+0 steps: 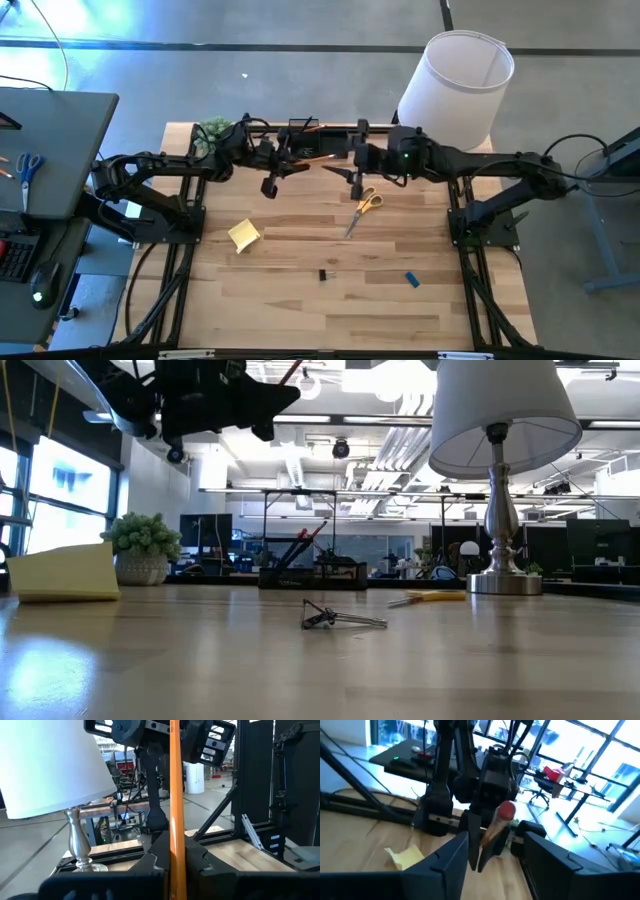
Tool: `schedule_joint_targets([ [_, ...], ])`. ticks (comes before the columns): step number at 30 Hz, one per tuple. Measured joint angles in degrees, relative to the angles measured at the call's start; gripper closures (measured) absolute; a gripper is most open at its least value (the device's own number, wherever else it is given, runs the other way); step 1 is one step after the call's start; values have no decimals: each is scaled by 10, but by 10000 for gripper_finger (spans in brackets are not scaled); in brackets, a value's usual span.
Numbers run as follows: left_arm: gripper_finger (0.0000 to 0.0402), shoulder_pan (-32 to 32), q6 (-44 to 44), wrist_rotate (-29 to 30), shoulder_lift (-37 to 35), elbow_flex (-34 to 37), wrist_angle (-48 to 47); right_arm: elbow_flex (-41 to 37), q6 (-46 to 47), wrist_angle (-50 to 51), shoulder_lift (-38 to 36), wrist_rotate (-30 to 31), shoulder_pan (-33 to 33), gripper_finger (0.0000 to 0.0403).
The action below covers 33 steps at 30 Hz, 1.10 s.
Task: Pick and place office supplies into organizer
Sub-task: Put the orange pencil into the top left slot of the desk organizer
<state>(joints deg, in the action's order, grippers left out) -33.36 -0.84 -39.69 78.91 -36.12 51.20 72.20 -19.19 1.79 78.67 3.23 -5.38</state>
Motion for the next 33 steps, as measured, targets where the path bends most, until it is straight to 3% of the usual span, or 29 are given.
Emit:
schedule_joint_targets([
  [5, 401, 0, -2, 10, 0, 0, -3, 0, 1, -24, 4, -36, -6, 194],
  [9, 401, 0, -2, 18, 0, 0, -4, 0, 1, -25, 6, -40, -6, 209],
  [13, 401, 0, -3, 18, 0, 0, -5, 0, 1, -28, 6, -51, -6, 264],
  [19, 401, 0, -4, 18, 0, 0, -9, 0, -14, -31, 6, -53, -7, 383],
  [24, 395, 0, -5, 42, 0, 0, -28, 0, -22, -47, 14, -32, -12, 375],
  [29, 373, -2, -7, 83, 1, 0, -58, 0, -16, -70, 45, -27, -32, 394],
  [33, 358, -1, -61, 141, -12, 0, -115, 0, -1, -68, 66, -25, -48, 391],
])
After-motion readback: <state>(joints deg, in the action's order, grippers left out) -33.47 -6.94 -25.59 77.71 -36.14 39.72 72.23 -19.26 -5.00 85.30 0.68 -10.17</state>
